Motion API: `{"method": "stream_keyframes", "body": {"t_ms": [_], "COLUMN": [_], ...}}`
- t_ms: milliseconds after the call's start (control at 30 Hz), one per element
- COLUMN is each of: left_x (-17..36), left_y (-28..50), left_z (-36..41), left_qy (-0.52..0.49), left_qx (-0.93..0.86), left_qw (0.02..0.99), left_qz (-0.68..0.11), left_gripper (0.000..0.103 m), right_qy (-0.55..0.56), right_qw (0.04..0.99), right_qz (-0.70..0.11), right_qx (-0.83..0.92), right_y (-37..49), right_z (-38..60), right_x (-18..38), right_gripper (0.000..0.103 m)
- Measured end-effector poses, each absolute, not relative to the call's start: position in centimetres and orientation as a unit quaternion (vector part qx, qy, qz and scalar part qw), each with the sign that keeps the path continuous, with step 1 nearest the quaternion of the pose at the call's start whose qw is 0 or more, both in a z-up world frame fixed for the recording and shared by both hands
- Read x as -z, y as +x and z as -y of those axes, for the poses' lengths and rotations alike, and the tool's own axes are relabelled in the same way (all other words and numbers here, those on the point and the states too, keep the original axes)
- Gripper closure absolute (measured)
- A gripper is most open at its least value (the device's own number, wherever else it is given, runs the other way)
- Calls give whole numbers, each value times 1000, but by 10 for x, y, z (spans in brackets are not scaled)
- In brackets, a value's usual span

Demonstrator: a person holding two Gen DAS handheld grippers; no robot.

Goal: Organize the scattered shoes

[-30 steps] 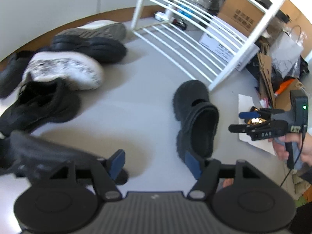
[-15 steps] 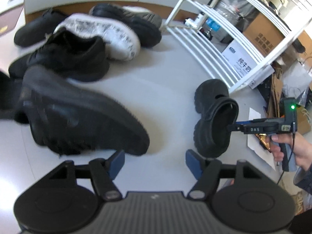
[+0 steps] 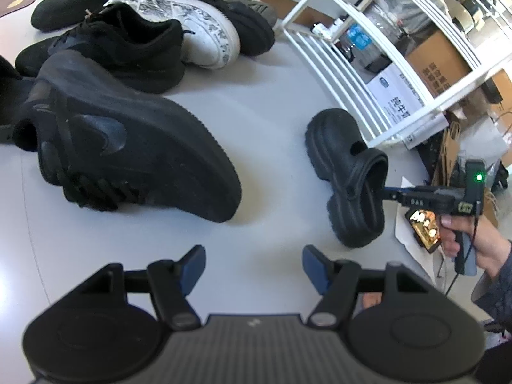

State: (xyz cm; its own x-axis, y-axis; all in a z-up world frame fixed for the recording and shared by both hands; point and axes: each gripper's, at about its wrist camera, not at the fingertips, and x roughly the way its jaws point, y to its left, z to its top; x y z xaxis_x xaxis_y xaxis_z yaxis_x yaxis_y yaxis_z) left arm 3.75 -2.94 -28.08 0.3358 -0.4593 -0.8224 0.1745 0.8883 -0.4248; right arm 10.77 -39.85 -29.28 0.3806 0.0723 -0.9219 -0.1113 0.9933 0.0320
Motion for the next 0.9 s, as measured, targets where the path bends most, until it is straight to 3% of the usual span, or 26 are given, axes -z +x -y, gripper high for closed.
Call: {"method": "stream_keyframes", "body": {"t_ms": [67, 133, 167, 200, 233, 467, 600, 900], "left_x": [280, 280, 280, 281, 281, 281, 281, 284], "left_y": [37, 36, 35, 35, 35, 38, 38, 36], "left_z": [29, 30, 30, 29, 29, 25, 23, 25], "left_qy": [-131, -129, -130, -131, -132, -139, -150, -152], "left_qx": [198, 198, 198, 196, 196, 192, 190, 189], "left_qw": [806, 807, 807, 807, 807, 808, 806, 804], "left_qz": [-542, -541, -541, -541, -541, -540, -540, -543], "left_gripper": [34, 34, 34, 34, 34, 33, 33, 33], "right_qy": [-12, -1, 5, 12, 18, 59, 63, 103], "right_qw": [835, 837, 838, 839, 839, 829, 816, 788], "right_qz": [-549, -547, -546, -544, -543, -551, -564, -599], "right_qx": [-43, -29, -22, -17, -18, -74, -115, -96], "right_y": [105, 103, 101, 99, 98, 90, 89, 91], "right_z": [403, 406, 407, 407, 406, 384, 363, 364], "right_x": [286, 280, 277, 274, 271, 260, 267, 301], "right_gripper": [79, 64, 50, 42, 41, 42, 54, 54]}}
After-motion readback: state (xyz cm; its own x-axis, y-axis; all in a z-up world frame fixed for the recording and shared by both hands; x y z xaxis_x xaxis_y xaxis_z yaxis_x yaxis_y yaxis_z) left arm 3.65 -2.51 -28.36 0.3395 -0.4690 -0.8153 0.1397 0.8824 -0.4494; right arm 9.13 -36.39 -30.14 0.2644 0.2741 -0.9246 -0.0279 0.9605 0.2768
